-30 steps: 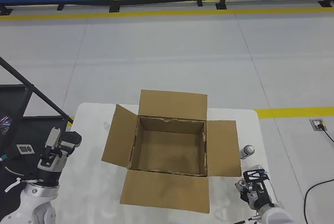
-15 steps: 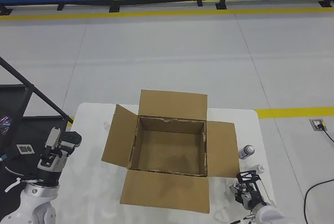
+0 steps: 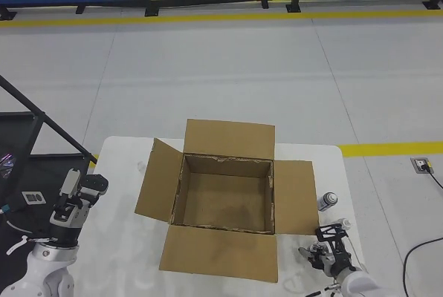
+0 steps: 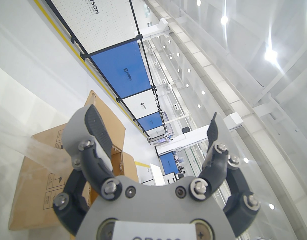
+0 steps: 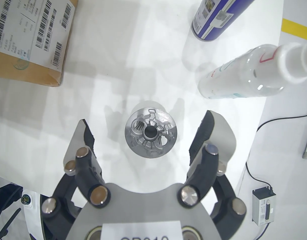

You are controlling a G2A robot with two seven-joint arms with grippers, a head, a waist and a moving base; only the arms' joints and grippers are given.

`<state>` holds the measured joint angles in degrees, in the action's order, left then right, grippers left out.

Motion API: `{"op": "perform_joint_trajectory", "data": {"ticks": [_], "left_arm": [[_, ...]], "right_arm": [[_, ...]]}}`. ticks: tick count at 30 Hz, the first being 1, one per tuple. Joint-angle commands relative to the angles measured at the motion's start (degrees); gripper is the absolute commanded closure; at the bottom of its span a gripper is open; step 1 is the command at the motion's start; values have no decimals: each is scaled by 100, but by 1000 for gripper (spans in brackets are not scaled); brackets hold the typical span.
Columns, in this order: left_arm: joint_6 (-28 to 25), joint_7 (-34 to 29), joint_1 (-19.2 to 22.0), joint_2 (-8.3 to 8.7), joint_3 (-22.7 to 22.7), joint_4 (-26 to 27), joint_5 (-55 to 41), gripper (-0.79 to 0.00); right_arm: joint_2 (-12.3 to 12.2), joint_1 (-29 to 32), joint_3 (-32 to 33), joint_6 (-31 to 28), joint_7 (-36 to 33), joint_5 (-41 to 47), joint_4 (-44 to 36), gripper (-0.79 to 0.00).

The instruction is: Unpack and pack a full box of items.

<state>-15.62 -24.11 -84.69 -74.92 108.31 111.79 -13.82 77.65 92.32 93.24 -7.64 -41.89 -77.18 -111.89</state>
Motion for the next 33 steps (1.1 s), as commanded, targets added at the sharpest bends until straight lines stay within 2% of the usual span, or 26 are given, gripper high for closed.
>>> {"op": "perform_joint_trajectory", "data": {"ticks": [1,6,8,11,13,19,22,27,33], "left_arm": [[0,0,0,0,0,0,0,-785],[0,0,0,0,0,0,0,-785],[0,0,0,0,0,0,0,-785],[0,0,0,0,0,0,0,-785],[0,0,0,0,0,0,0,-785],[0,0,0,0,0,0,0,-785],[0,0,0,0,0,0,0,-785],[0,0,0,0,0,0,0,-785],[0,0,0,0,0,0,0,-785]], "right_arm": [[-6,115,137,162,35,50,-306,-785],[0,436,584,834,-443,509,-1488,-785],[-3,477,717,931,-571,649,-1866,-785],[-11,346,810,962,-702,982,-2275,-785],[-30,40,754,900,-888,1070,-2255,-785],[-74,-1627,-85,1006,-1940,748,-1186,-785],[-64,-2327,-355,1110,-2235,963,-507,-785],[-62,-3016,-539,1086,-2463,1462,375,-785],[-68,-3373,-689,953,-2494,1882,795,-785]]}}
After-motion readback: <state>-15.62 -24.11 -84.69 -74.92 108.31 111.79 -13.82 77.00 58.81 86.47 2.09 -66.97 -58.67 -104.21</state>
